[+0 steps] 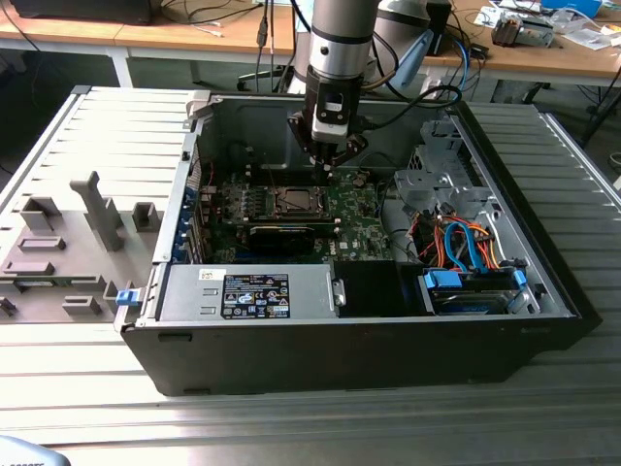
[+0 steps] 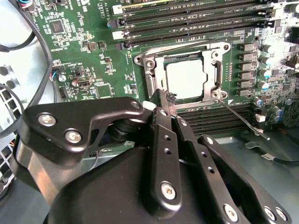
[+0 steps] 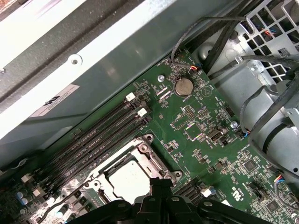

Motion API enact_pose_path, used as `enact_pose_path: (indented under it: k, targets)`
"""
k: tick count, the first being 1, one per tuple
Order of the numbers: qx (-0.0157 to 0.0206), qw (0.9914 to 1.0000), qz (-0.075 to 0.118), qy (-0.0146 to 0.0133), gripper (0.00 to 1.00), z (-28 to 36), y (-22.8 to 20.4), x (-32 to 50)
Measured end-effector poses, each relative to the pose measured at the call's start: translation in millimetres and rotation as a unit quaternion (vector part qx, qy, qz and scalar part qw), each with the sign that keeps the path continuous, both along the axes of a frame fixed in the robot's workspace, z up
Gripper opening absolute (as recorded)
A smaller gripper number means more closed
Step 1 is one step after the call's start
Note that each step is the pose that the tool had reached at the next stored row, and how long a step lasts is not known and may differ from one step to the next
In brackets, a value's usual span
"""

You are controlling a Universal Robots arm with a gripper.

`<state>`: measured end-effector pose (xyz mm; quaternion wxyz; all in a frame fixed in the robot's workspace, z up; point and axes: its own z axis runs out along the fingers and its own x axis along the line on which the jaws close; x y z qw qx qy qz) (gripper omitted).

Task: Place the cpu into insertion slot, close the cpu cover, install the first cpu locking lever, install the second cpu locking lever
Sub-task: 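Install the first cpu locking lever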

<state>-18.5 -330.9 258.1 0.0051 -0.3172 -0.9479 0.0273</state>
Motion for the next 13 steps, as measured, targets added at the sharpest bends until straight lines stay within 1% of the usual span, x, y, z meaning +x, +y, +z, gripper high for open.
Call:
enact_pose_path:
  k: [13]
  targets:
    - [0.0, 0.99999, 0.004, 0.0, 0.11, 0.0, 0.0, 0.0]
